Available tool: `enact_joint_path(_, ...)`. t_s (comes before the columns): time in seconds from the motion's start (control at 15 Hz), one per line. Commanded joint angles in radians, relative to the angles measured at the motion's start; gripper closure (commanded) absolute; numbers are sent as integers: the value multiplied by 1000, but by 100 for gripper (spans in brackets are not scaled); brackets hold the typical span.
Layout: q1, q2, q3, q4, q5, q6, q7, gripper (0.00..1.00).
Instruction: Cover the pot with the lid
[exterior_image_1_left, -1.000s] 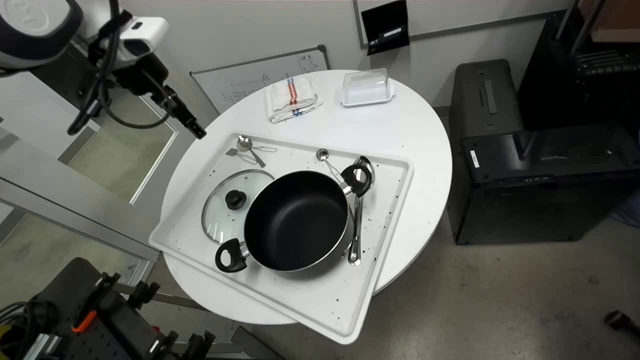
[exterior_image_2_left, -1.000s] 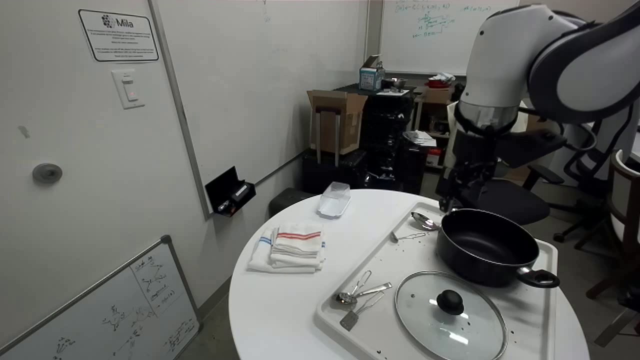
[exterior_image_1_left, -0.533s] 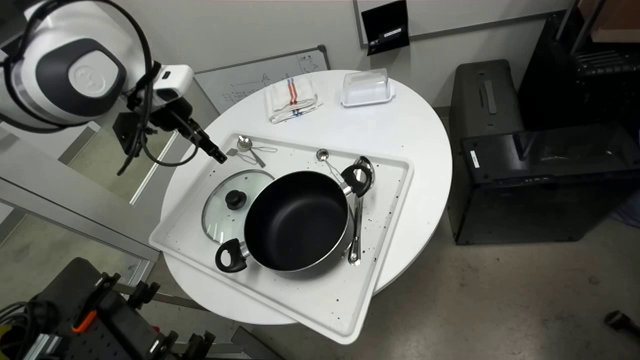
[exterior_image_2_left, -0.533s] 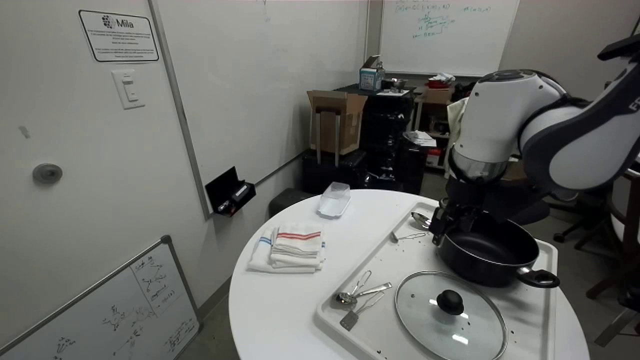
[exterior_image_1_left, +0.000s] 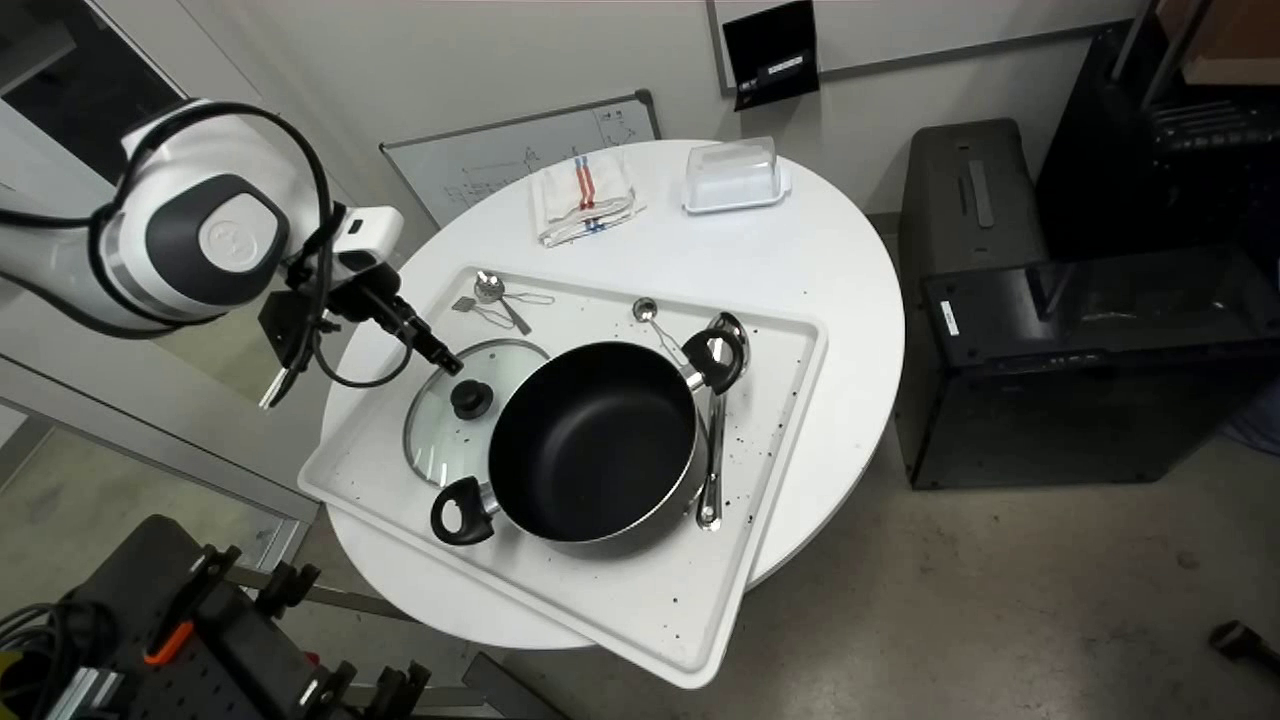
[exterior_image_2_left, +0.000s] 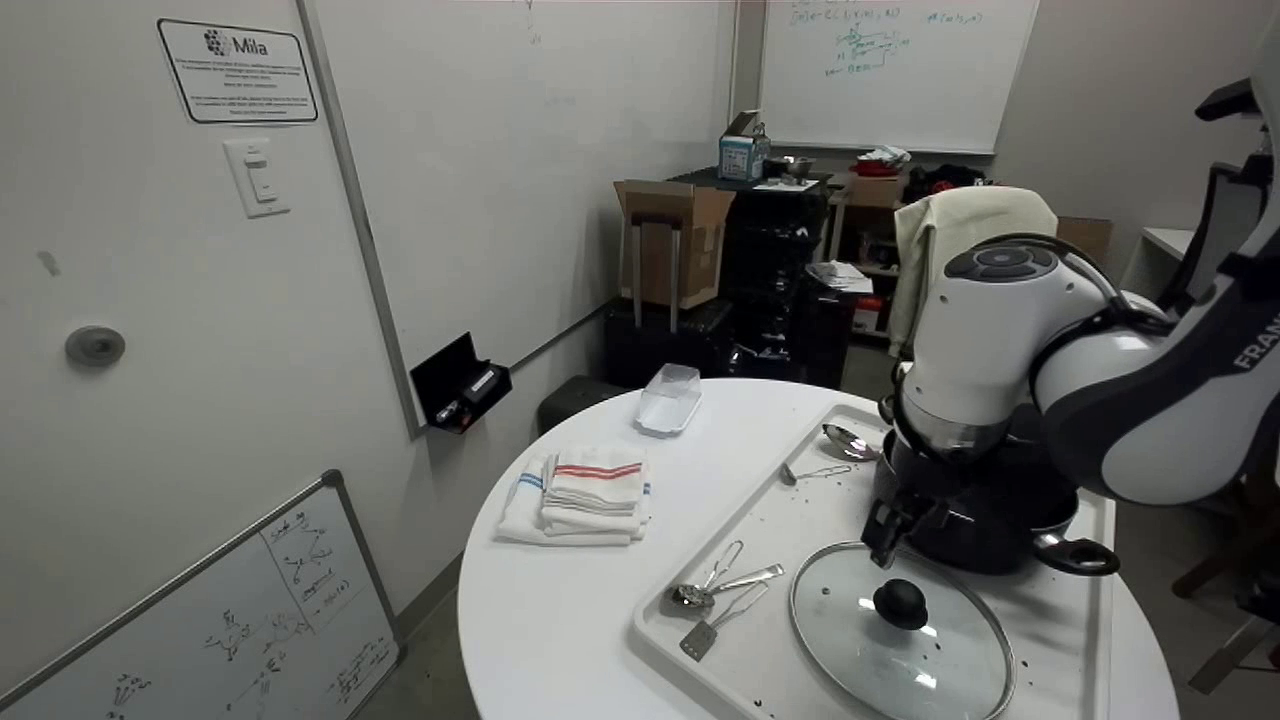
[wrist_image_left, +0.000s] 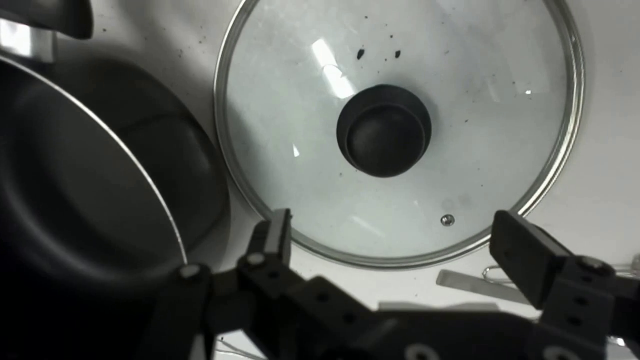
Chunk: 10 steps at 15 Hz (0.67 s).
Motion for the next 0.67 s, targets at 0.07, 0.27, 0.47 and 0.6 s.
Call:
enact_joint_path(0.07, 39, 103, -14, 76, 64, 12, -1, 0)
enact_joint_path(0.27, 41, 155, -9, 119, 96, 3, -8, 0)
enact_joint_path(0.47, 41, 193, -2, 148, 127, -3, -12, 0)
enact_joint_path(0.6, 37, 212, 4, 164, 144, -5, -16, 0)
